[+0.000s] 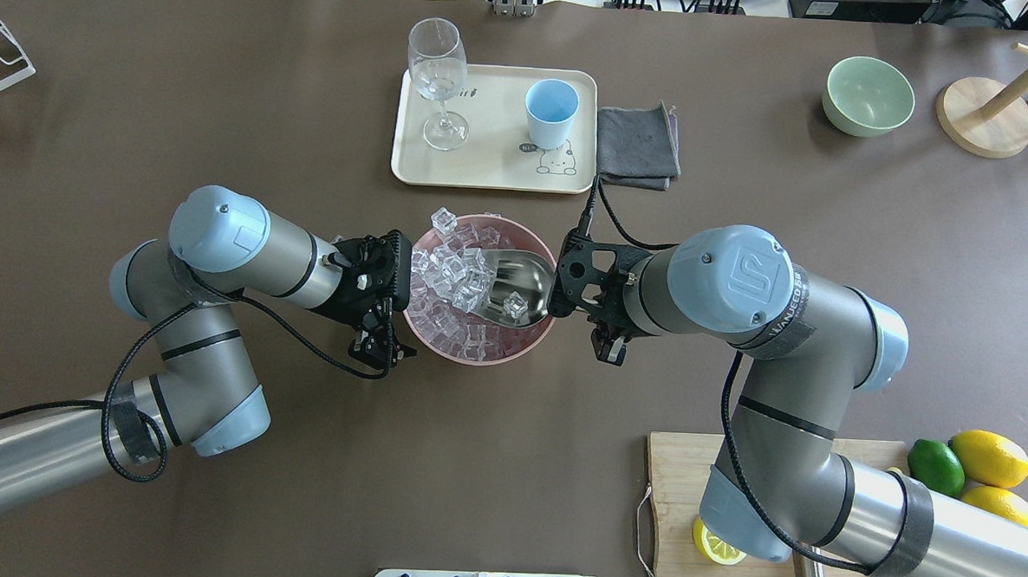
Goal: Put ice in cup with scoop
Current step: 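Tilt the bowl with the left gripper while the right gripper scoops ice cubes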
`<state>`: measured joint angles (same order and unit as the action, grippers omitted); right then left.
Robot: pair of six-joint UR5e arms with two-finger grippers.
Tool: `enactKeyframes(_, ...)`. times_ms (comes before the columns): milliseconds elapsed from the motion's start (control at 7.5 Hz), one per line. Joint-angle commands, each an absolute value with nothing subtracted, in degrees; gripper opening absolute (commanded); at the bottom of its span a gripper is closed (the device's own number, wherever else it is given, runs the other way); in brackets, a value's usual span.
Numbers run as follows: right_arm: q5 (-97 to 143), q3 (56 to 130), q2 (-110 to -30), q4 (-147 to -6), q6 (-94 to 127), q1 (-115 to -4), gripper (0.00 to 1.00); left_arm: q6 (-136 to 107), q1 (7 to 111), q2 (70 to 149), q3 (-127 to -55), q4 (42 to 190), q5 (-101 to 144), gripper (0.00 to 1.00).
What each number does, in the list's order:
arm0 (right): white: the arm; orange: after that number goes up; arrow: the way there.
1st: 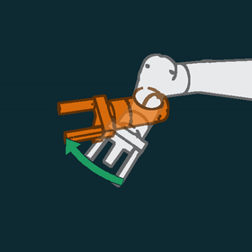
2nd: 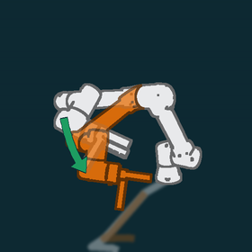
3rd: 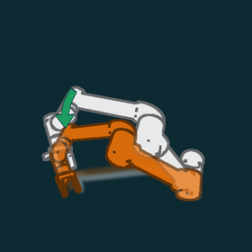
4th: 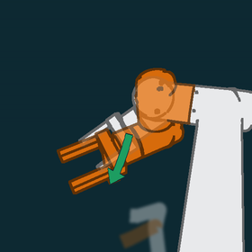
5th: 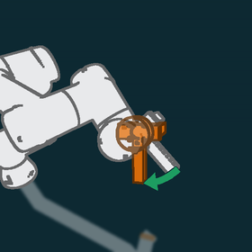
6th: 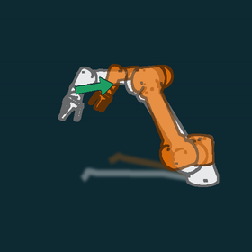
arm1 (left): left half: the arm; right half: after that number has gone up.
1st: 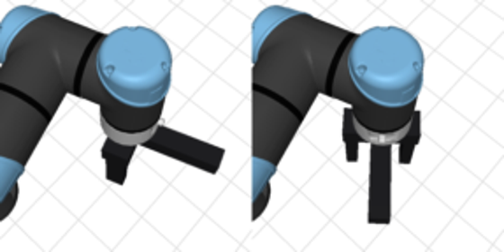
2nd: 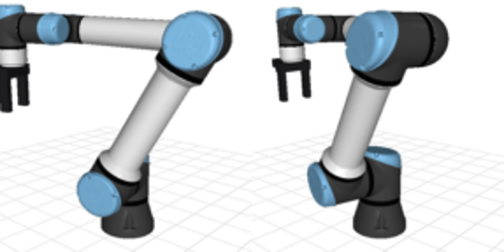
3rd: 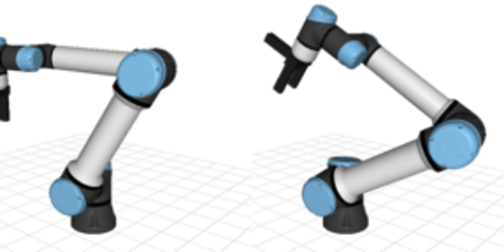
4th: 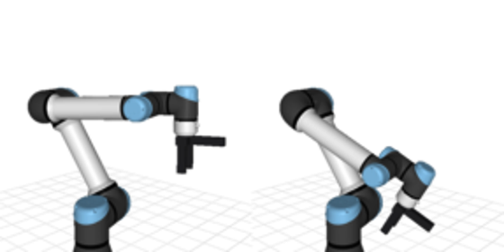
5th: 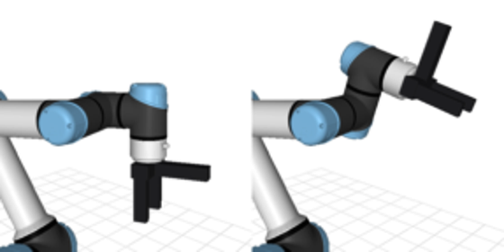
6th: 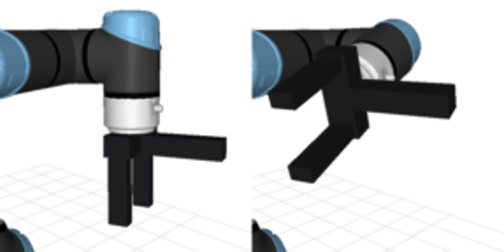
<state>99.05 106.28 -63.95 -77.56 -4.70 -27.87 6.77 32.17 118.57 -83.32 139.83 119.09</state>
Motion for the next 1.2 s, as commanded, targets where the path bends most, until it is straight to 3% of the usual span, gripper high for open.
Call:
enactKeyframes(0, 99.75, 103.29, -65.65, -69.64, -3.96, -27.86, 0.0, 6.77, 32.08, 118.56, -83.32, 139.83, 119.09, 0.99)
enactKeyframes(1067, 117.06, 108.36, -69.34, -65.92, 1.14, -31.72, 0.0, 6.68, 32.17, 118.56, -83.32, 139.83, 119.09, 0.99)
